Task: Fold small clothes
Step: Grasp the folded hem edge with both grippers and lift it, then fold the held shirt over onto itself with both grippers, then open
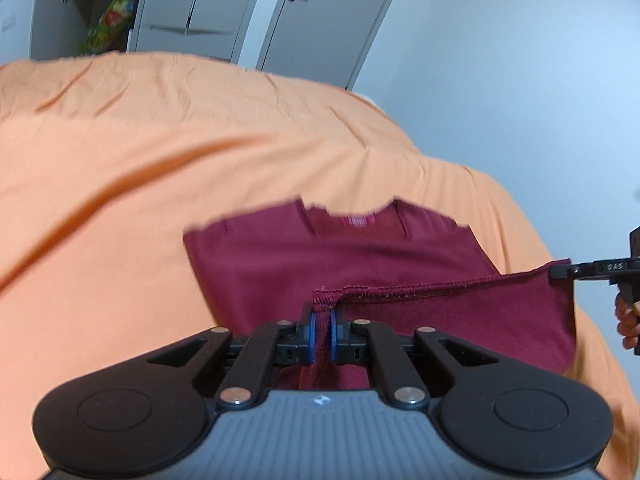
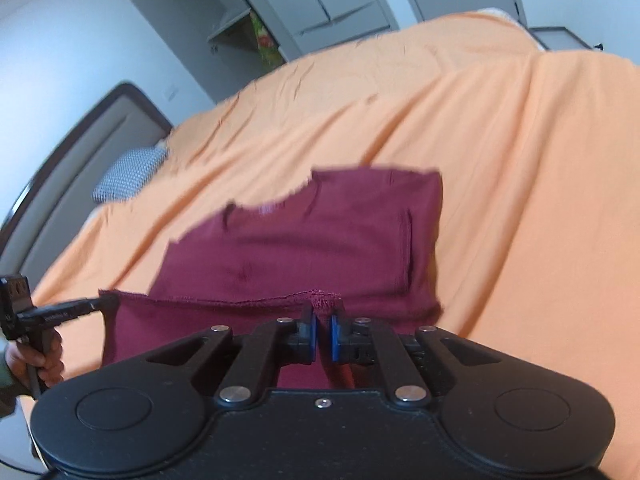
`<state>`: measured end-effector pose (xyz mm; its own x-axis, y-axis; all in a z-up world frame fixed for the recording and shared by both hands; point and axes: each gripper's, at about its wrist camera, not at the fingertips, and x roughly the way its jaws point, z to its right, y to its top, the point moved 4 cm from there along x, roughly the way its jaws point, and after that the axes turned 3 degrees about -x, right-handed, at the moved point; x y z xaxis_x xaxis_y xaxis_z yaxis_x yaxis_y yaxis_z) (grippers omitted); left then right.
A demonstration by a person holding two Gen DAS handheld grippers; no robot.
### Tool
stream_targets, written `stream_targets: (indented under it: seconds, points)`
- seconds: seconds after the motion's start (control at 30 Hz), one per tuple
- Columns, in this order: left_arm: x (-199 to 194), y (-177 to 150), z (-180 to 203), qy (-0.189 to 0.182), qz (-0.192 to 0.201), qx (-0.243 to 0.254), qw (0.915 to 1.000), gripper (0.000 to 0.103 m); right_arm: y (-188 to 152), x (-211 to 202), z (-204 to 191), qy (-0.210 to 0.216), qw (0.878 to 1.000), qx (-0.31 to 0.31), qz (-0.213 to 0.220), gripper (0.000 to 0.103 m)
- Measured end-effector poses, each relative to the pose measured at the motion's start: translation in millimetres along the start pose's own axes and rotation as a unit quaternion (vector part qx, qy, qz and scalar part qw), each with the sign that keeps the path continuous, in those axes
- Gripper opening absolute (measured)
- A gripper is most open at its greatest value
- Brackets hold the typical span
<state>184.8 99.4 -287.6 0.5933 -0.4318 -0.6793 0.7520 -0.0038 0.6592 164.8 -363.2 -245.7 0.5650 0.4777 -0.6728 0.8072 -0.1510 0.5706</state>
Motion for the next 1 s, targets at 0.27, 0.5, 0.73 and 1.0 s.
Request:
stream_targets:
  seconds: [0.27,0.5,0.73,1.0]
  points:
    - [48.2,63.7,-12.7,0.05,0.014,0.017,0.9985,0.006,84.5,49.0,12.9,0.027,0.999,-0.027,0.02,0.006]
    - [98.7,98.6,-36.5,0.08,0.01,0.01,0.9967,0.006,140.6,118.6,34.6,0.013,0.999,-0.041,0.01,0.006]
    - [143.8,97.1,-51.7,0.11,-0.024,0.007,0.9936,0.007,150.1,172.2,56.6,-0.014,1.0,-0.019,-0.01,0.007]
    - [139.5,91.1,-56.6,0.148,-0.019,-0.037,0.9881,0.055,137.0,182.5,75.2,-0.059,0.998,0.018,-0.014,0.037]
